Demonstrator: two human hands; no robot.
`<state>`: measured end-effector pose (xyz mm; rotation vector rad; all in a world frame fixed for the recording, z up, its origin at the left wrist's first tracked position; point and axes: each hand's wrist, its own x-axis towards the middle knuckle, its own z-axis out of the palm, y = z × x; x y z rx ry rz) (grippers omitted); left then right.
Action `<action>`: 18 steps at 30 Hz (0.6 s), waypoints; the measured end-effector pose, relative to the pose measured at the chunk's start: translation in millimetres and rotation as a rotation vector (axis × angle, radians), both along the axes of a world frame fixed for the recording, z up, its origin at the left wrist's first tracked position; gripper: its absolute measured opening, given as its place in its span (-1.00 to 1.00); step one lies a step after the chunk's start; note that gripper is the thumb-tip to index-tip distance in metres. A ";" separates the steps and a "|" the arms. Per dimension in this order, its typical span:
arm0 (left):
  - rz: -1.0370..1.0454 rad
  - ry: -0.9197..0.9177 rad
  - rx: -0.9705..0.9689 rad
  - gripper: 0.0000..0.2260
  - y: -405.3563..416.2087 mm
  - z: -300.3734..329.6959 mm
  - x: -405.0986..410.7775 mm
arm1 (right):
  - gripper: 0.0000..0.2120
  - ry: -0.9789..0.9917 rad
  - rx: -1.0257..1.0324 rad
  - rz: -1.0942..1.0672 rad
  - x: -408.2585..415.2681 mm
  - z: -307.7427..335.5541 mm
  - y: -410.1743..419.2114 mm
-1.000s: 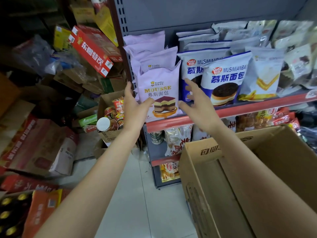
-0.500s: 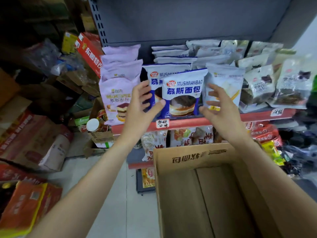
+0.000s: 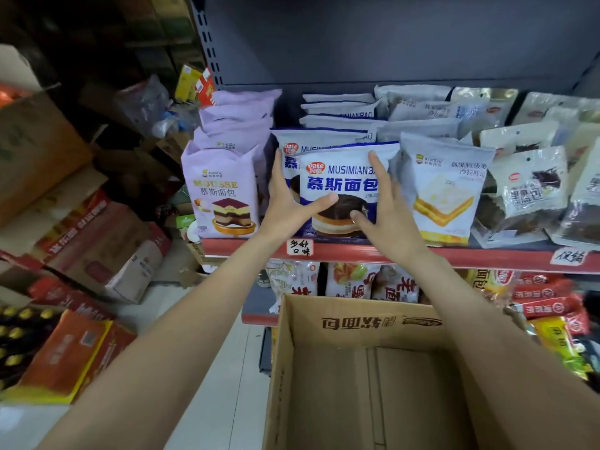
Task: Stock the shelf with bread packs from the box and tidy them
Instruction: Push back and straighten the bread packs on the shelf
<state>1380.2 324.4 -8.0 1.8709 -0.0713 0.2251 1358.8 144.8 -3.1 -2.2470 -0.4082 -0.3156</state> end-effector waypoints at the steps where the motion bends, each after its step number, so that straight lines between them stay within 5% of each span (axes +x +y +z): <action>1: -0.015 0.006 0.000 0.10 0.5 -1.6 3.3 | -0.21 -0.003 0.002 -0.001 1.2 -0.2 2.7; 8: -0.027 -0.032 -0.052 -0.22 6.4 -17.0 10.6 | -0.19 -0.037 -0.010 0.022 1.2 -3.9 22.7; 13: 0.030 -0.052 -0.040 -0.13 4.7 -19.0 6.8 | -0.18 0.073 0.058 0.114 1.5 -0.3 22.0; 18: 0.156 -0.147 0.053 0.03 -3.1 -5.9 -11.6 | -0.33 0.065 -0.089 0.014 -5.4 42.3 -7.3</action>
